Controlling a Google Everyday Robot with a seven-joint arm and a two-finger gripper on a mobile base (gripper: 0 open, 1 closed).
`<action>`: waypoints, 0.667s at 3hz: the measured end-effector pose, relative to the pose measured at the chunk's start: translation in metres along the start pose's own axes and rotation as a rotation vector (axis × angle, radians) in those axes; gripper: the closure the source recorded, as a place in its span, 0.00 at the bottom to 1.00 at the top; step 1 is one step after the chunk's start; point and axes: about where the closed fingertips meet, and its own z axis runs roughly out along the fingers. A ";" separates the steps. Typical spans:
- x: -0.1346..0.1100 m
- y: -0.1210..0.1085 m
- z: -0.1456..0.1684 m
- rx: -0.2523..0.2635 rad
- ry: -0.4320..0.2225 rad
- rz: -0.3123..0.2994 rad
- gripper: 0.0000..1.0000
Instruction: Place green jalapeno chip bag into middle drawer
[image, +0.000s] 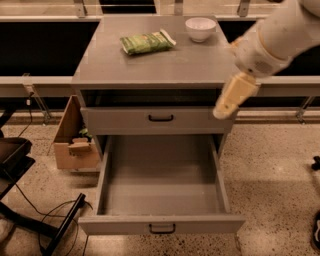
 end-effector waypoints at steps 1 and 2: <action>-0.039 -0.065 0.016 0.109 -0.076 0.008 0.00; -0.072 -0.124 0.038 0.185 -0.149 0.078 0.00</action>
Offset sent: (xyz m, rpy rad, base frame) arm 0.2176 0.0563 0.0593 0.2531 -0.2559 -0.1849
